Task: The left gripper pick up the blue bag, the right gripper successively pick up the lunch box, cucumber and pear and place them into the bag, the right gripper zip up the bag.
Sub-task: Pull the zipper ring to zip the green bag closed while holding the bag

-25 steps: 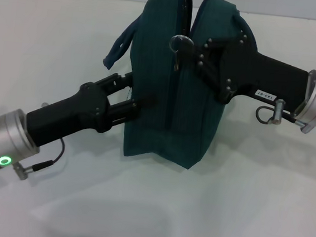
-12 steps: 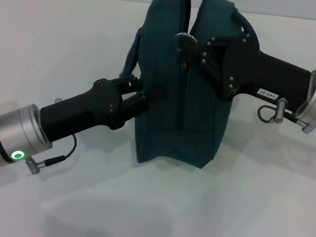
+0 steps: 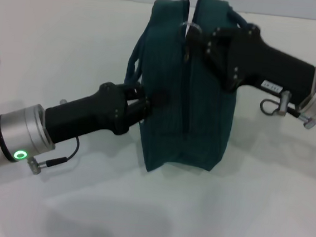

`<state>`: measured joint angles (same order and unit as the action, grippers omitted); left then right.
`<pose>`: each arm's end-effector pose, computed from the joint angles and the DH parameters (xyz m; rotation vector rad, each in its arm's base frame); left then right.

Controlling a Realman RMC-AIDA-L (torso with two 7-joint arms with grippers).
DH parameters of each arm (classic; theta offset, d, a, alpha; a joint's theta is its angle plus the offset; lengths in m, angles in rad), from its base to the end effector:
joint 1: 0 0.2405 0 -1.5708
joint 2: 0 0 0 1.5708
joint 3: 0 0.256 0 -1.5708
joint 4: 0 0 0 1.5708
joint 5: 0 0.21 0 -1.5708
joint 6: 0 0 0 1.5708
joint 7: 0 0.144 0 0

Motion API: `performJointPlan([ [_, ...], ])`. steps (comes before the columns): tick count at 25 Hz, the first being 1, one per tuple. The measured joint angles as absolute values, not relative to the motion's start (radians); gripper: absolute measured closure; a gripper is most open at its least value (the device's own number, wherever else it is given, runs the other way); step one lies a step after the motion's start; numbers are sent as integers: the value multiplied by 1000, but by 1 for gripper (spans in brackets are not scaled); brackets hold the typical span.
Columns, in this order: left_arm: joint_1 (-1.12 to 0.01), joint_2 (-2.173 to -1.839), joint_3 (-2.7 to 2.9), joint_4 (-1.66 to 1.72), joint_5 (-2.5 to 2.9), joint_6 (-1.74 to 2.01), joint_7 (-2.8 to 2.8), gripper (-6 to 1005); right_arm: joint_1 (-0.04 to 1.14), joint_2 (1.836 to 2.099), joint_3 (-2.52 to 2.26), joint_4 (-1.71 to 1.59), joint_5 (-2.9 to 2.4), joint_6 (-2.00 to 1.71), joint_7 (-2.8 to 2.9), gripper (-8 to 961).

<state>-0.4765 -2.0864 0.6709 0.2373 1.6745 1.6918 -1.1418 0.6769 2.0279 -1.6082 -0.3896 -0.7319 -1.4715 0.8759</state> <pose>-0.2573 0.2798 -0.0356 -2.4949 -0.7800 -1.3202 0.1478 0.3498 -0.0382 -2.5495 0.0690 1.3498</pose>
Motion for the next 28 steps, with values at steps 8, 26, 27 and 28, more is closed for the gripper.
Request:
performJointPlan([
  [8, -482, -2081, 750, 241, 1689, 1699, -1154, 846, 671, 2022, -1604, -383, -645, -1461, 876, 884],
  [26, -493, -2082, 806, 274, 1700, 1718, -1185, 938, 679, 2022, -1603, -388, -639, -1409, 884, 874],
  [27, -492, -2082, 807, 277, 1701, 1723, -1187, 938, 679, 2022, -1603, -388, -636, -1404, 886, 873],
  [28, -491, -2082, 808, 278, 1704, 1730, -1189, 938, 680, 2023, -1603, -388, -634, -1399, 890, 873],
])
